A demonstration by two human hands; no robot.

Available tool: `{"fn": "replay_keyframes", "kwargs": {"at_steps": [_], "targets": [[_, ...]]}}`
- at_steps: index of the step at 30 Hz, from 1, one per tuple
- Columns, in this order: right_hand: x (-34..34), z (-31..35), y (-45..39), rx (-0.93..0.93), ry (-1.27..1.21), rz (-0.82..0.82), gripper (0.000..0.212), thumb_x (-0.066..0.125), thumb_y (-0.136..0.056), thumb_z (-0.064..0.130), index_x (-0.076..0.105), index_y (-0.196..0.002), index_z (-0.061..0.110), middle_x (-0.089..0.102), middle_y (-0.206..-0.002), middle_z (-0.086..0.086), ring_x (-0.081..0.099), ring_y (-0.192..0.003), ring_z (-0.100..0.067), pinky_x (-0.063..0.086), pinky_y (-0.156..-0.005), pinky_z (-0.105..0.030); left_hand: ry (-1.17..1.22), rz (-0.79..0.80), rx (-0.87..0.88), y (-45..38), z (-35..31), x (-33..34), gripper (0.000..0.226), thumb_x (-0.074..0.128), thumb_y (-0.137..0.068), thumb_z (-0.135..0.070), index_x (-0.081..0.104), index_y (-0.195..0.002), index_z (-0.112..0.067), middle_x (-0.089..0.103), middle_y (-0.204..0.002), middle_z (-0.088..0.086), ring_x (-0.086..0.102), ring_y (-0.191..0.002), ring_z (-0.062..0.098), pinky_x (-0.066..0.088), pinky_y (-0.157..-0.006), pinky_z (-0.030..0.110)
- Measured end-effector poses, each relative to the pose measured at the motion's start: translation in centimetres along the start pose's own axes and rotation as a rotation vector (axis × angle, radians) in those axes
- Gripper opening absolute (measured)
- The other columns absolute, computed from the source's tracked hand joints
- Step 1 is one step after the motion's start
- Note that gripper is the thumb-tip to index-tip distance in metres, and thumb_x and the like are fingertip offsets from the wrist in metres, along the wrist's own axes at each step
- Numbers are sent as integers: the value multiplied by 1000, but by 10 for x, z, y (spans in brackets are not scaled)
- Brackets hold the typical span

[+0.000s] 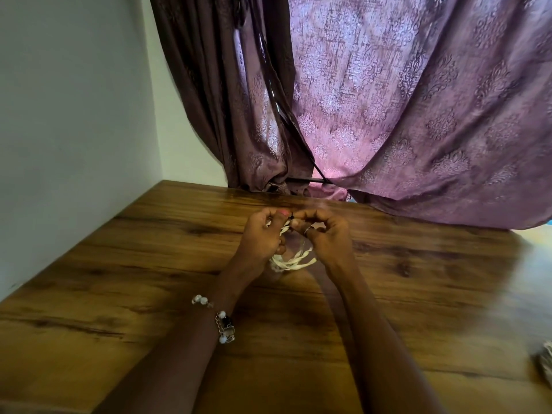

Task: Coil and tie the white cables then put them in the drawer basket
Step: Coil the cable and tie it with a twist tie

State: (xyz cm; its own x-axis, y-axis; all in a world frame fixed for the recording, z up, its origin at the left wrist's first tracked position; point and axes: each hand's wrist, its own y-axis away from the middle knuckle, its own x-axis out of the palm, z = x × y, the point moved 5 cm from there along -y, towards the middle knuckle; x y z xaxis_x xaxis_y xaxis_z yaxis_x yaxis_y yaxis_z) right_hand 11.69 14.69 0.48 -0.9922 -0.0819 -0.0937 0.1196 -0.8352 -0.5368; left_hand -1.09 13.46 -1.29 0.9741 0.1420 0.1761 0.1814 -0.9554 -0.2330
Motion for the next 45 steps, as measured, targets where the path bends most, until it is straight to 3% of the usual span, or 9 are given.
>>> {"fn": "replay_keyframes", "kwargs": {"at_steps": [10, 16, 19, 21, 28, 33, 37, 41, 45], "targets": [[-3, 6, 4, 4, -91, 38, 13, 60, -86, -7, 69, -83, 2, 70, -72, 5, 64, -70, -5, 50, -66, -18, -40, 41, -10, 0, 4, 2, 23, 47, -99, -15, 59, -102, 3, 54, -69, 7, 35, -37, 4, 30, -35, 15], [-2, 2, 2, -30, 0, 40, 12, 53, -92, -3, 61, -83, -4, 62, -75, -5, 58, -70, -9, 49, -65, -23, -61, 121, 20, 3, -3, 7, 7, 51, -97, -16, 53, -98, -9, 51, -68, 1, 38, -34, 2, 29, -36, 14], [-3, -3, 0, -36, 48, 4, 12, 52, -88, 11, 59, -79, 9, 60, -75, -1, 57, -73, -15, 50, -68, -36, -124, 123, 93, 3, -5, 7, 8, 51, -97, -16, 53, -90, -14, 52, -64, -1, 40, -35, 3, 30, -40, 17], [-5, -4, -1, -46, 83, -14, 12, 49, -86, 14, 57, -78, 14, 59, -74, 2, 56, -73, -12, 48, -67, -33, -199, 135, 167, 3, -7, 7, 11, 53, -96, -19, 54, -86, -16, 56, -60, -5, 44, -36, 5, 35, -40, 20], [-10, 2, -3, -57, 104, -33, 15, 54, -84, 19, 62, -74, 26, 63, -74, 8, 58, -75, -14, 50, -71, -41, -425, 9, 447, 7, -14, 4, 18, 72, -73, -35, 62, -81, -23, 70, -80, -8, 65, -75, 6, 53, -69, 33], [-4, 6, -1, -37, -22, -67, 16, 53, -86, 18, 62, -79, 8, 60, -73, -5, 53, -71, -15, 44, -67, -34, -352, 14, 479, 7, -14, 6, 17, 71, -76, -32, 63, -77, -17, 70, -79, -2, 66, -77, 17, 52, -71, 45], [-5, 7, 0, -24, 20, -127, 12, 51, -84, 19, 60, -77, 15, 61, -76, -5, 55, -74, -14, 47, -69, -34, -321, 8, 444, 4, -9, 8, 21, 68, -73, -41, 60, -76, -22, 68, -77, -4, 65, -77, 17, 53, -71, 41], [-7, 9, -1, -38, 90, -151, 20, 51, -90, 4, 59, -77, 16, 63, -75, 2, 58, -71, -7, 49, -65, -24, -451, 4, 495, 5, -9, 10, 20, 67, -79, -34, 60, -84, -15, 65, -81, -13, 61, -78, 0, 48, -71, 24], [-8, 6, -4, 3, 42, -182, 28, 49, -91, -4, 59, -74, 16, 60, -70, 0, 54, -67, -10, 45, -60, -26, -474, 9, 555, 8, -11, 14, 17, 66, -79, -26, 62, -86, -11, 68, -84, -8, 63, -82, 6, 50, -73, 29]]}}
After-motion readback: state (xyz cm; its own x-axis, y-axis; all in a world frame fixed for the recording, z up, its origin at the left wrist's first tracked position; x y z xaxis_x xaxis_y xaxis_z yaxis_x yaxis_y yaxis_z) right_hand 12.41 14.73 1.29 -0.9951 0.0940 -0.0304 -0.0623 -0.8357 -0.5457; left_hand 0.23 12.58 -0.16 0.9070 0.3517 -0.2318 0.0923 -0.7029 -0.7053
